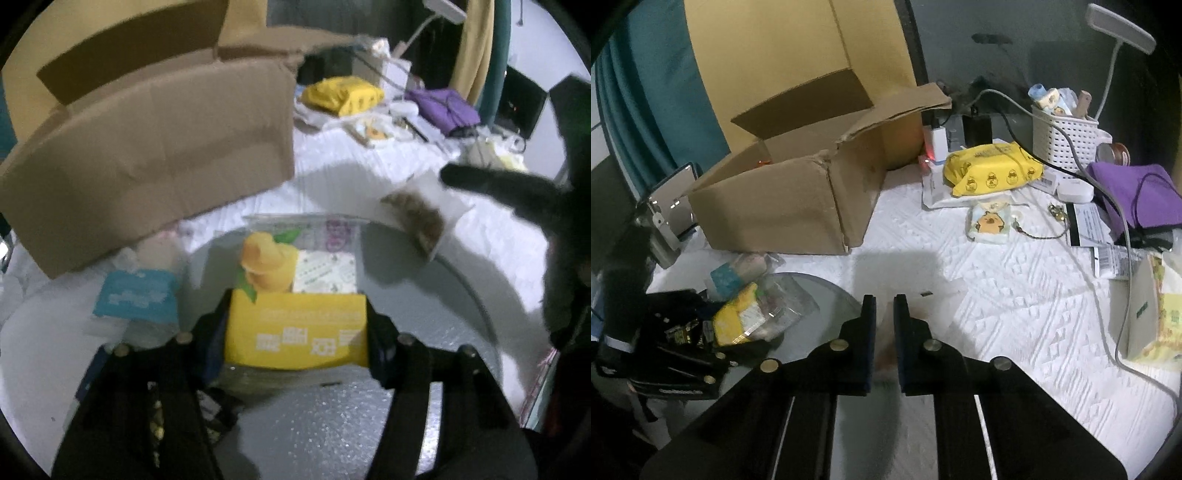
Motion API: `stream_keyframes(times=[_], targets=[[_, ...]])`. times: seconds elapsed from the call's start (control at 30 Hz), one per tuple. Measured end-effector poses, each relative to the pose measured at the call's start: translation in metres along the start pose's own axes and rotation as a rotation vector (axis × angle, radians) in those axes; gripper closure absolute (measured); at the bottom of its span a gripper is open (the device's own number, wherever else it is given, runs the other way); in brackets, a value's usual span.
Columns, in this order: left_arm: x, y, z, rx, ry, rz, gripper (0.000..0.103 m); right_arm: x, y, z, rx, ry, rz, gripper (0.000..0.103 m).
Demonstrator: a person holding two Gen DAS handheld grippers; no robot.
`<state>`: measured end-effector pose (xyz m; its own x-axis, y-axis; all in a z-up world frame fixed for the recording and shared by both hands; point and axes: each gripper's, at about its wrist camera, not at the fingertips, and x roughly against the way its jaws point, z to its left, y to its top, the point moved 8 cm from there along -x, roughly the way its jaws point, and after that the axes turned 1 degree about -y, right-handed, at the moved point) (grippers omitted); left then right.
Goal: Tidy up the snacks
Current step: 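Carry both items into the cardboard box and open both grippers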
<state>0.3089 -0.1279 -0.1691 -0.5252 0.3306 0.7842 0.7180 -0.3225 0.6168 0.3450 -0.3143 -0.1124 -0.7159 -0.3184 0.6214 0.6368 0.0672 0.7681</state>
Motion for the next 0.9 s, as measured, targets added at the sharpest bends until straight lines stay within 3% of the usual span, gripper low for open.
stream_keyframes(times=[0.17, 0.23, 0.3, 0.4, 0.5, 0.57, 0.6, 0.73, 0.9], targets=[[0.015, 0.005, -0.001, 0.0, 0.005, -0.043, 0.041, -0.012, -0.005, -0.012, -0.029, -0.087, 0.024, 0.088], [0.017, 0.005, 0.0, 0.001, 0.008, -0.048, 0.041, -0.014, -0.009, -0.018, -0.039, -0.132, 0.027, 0.045], [0.017, 0.004, 0.002, 0.006, 0.007, -0.049, 0.041, -0.016, -0.015, -0.025, -0.059, -0.15, 0.032, 0.03], [0.015, 0.001, 0.007, 0.02, 0.003, -0.047, 0.041, -0.022, -0.025, -0.03, -0.056, -0.167, 0.063, 0.03], [0.015, 0.002, 0.008, 0.032, -0.002, -0.054, 0.041, -0.033, -0.034, -0.026, -0.055, -0.128, 0.107, 0.03], [0.016, 0.003, 0.01, 0.038, -0.005, -0.06, 0.041, -0.039, -0.038, -0.02, -0.042, -0.112, 0.126, 0.039], [0.018, 0.004, 0.011, 0.041, -0.006, -0.066, 0.041, -0.041, -0.039, -0.016, -0.033, -0.097, 0.131, 0.052], [0.026, 0.01, 0.018, 0.054, 0.002, -0.091, 0.041, -0.038, -0.03, -0.004, 0.001, -0.096, 0.104, 0.058], [0.039, 0.02, 0.032, 0.069, 0.017, -0.128, 0.041, -0.023, -0.007, 0.008, 0.017, -0.08, 0.047, 0.058]])
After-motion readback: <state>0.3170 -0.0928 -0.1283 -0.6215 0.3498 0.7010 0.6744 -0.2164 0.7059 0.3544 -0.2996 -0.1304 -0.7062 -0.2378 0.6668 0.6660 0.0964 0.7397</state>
